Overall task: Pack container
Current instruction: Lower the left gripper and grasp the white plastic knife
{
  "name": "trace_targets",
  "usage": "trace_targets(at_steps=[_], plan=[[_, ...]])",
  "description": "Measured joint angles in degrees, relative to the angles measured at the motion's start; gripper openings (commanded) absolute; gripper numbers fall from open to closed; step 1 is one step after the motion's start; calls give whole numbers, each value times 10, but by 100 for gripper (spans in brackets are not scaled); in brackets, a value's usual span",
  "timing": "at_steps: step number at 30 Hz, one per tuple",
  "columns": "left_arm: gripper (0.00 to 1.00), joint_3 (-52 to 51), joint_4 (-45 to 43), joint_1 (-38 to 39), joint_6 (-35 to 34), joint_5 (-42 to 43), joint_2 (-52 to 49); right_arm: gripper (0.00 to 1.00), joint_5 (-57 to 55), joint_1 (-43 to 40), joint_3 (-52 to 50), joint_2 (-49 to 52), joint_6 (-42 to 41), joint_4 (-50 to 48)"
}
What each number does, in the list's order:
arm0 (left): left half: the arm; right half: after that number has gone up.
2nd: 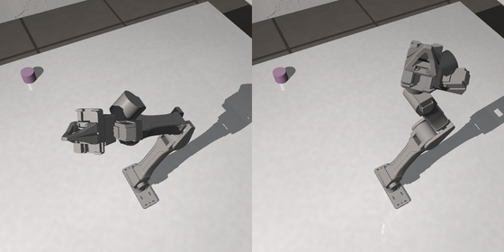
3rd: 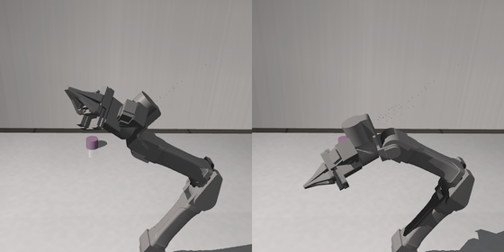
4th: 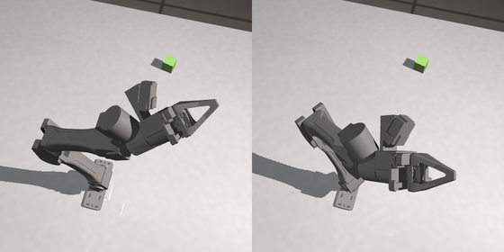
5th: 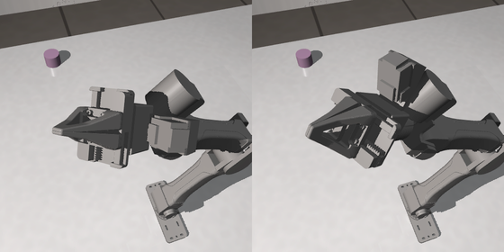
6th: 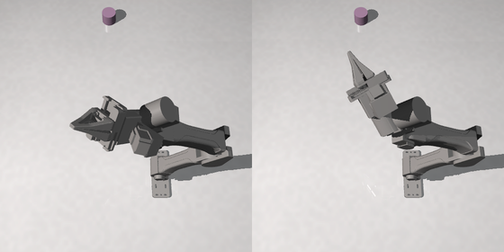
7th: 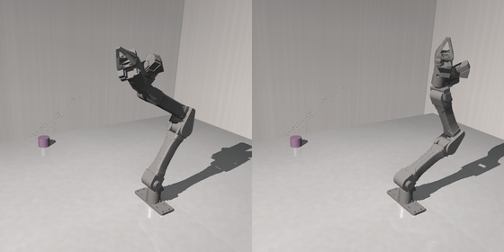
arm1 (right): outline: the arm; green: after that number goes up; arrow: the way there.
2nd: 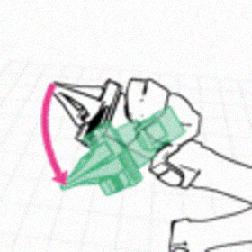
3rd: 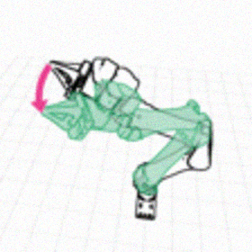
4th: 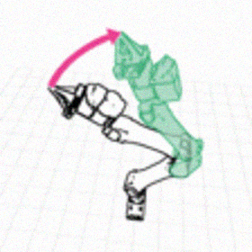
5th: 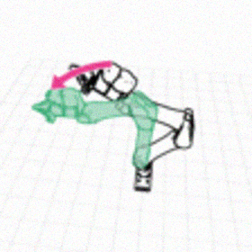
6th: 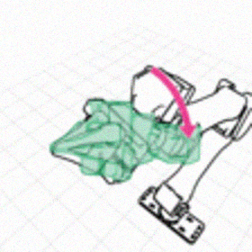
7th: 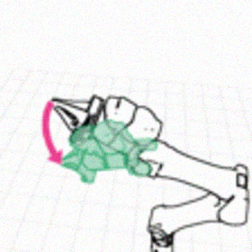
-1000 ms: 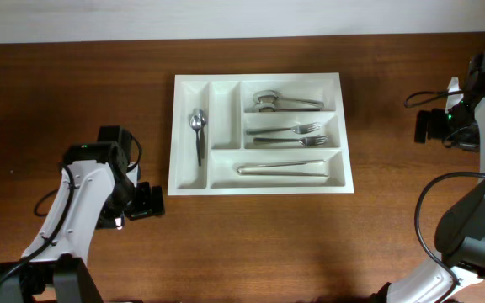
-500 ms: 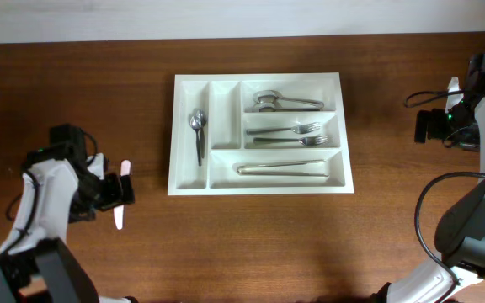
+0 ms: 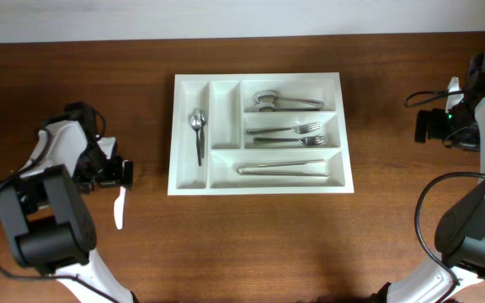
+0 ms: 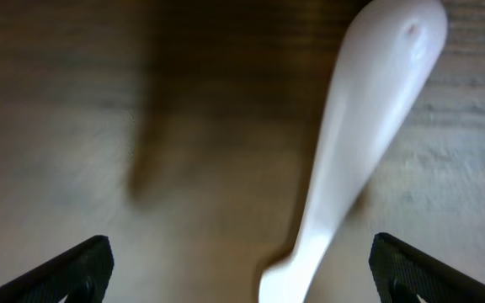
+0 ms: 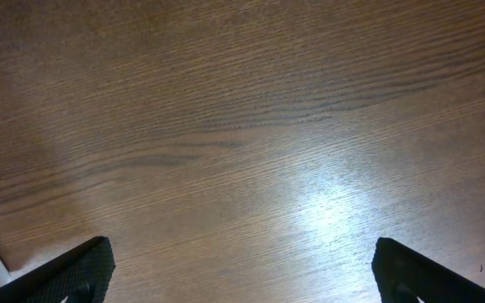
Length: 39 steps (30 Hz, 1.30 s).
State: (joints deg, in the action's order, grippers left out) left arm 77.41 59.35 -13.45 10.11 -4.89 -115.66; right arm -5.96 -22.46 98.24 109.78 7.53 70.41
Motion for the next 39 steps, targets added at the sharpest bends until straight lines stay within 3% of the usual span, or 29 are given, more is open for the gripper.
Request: trace_targets(at_steps=[12,25,30,34,39], plan=[[99,4,-29,27,39,8,-7,99,0,0,0,0,0,0],[100,4,-15,28,35,28,-11,99,0,0,0,0,0,0],[90,2,-15,28,31,27,-11,99,0,0,0,0,-1,0],[64,0,-16,28,28,23,-11,99,0,0,0,0,-1,0],[23,0,-16,28,23,25,-11,99,0,0,0,0,0,0]])
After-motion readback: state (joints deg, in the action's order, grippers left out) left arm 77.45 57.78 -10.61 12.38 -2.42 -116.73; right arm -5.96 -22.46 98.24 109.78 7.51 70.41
